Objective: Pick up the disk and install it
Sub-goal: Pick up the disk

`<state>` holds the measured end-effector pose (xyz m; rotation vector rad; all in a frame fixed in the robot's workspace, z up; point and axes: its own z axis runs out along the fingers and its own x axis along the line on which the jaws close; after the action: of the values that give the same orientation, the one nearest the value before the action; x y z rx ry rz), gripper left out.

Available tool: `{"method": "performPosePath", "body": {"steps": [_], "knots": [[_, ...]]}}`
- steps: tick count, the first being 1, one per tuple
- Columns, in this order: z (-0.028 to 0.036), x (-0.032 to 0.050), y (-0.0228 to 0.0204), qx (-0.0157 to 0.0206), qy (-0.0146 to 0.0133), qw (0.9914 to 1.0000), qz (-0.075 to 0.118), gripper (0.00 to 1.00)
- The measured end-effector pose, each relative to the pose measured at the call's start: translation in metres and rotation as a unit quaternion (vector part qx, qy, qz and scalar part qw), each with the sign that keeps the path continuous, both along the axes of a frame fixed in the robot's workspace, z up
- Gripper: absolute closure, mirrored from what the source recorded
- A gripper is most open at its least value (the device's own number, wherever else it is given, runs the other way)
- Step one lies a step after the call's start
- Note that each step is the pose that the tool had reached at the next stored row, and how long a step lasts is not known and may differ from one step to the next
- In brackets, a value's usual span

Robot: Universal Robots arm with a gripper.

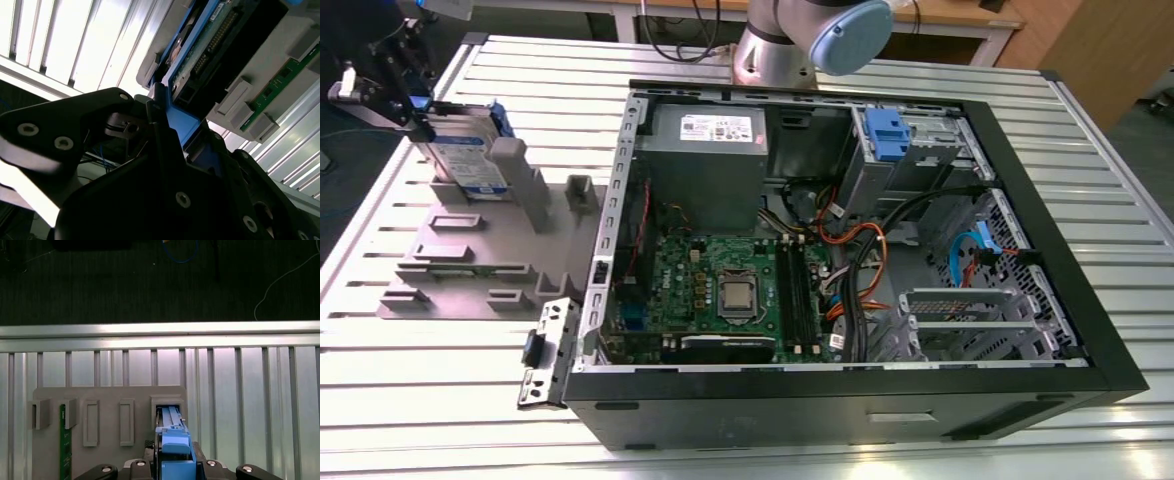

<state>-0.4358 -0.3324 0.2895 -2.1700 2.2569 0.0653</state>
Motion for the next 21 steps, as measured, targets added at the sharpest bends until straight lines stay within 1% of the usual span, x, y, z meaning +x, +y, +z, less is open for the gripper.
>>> {"method": "performPosePath", "body": {"steps": [7,21], "knots": [[0.0015,0.0000,0.0000,-0.0003,0.0001,1.00000,0.000,0.63],[0.0091,0.0000,0.0000,-0.0005,0.0001,1.00000,0.000,0.63]]}}
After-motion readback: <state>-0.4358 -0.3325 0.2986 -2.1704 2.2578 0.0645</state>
